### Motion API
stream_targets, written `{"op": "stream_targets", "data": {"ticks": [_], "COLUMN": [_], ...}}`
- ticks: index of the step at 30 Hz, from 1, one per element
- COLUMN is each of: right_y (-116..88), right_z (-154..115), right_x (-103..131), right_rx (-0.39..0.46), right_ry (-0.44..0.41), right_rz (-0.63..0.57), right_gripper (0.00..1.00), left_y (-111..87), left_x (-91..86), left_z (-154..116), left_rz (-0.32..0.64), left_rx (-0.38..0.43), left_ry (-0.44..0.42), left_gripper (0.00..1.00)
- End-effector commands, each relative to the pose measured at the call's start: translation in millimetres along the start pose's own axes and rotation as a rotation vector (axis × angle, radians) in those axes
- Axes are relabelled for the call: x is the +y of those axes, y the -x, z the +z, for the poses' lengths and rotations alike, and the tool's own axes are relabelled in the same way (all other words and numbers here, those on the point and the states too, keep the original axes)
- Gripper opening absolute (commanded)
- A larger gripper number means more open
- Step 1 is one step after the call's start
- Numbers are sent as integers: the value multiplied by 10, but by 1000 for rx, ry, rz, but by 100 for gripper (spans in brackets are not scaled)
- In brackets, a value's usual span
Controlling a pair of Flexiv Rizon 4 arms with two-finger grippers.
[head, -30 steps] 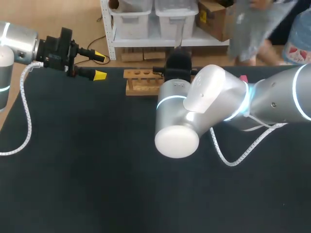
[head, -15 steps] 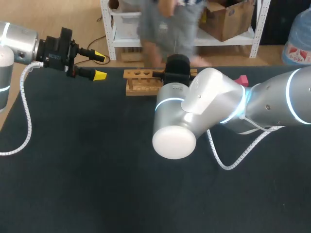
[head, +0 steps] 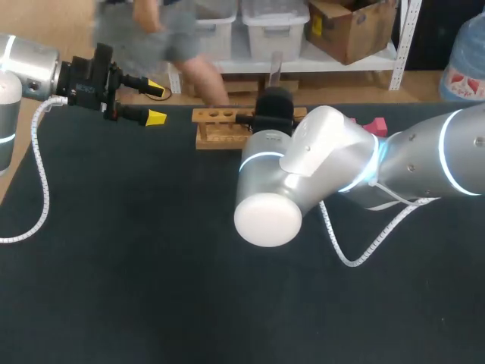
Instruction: Grasp the test tube, adjust it, and insert it.
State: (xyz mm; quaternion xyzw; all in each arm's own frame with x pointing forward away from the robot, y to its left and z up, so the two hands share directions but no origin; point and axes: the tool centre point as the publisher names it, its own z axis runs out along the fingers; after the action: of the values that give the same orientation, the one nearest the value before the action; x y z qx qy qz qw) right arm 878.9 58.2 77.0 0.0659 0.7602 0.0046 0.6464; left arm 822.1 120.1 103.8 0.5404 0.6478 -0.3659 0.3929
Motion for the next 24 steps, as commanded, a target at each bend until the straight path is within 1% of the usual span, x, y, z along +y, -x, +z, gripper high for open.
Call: {"op": "stream_targets", "data": {"ticks": [1,3,4,7,9,11,12,13,14,15,19,24], "right_y": [-3,-3,-3,-2,0,7,15,30,49,64,154,243], "right_z": [5,2,-1,-5,-7,-11,-14,-21,-28,-35,-124,-287], "right_x": [28,32,35,38,40,45,47,49,50,50,48,38], "right_rx": [5,6,7,7,6,3,1,-1,-5,-7,-13,13], "right_ry": [1,0,-1,-1,-3,-6,-8,-11,-14,-16,-18,15], "right_rz": [0,-1,-1,-3,-3,-3,-3,-2,-2,-1,11,21], "right_gripper": [29,41,43,43,48,49,53,78,91,100,100,100], "left_y": [-2,-2,-2,-2,-2,-2,-2,-2,-2,-2,-2,-2], "left_x": [9,9,9,9,9,9,9,9,9,9,9,9], "left_z": [1,1,1,1,1,1,1,1,1,1,1,1], "left_rz": [0,0,0,0,0,0,0,0,0,0,0,0], "left_rx": [1,1,1,1,1,1,1,1,1,1,1,1], "left_ry": [-2,-2,-2,-2,-2,-2,-2,-2,-2,-2,-2,-2], "left_gripper": [100,100,100,100,100,100,100,100,100,100,100,100]}}
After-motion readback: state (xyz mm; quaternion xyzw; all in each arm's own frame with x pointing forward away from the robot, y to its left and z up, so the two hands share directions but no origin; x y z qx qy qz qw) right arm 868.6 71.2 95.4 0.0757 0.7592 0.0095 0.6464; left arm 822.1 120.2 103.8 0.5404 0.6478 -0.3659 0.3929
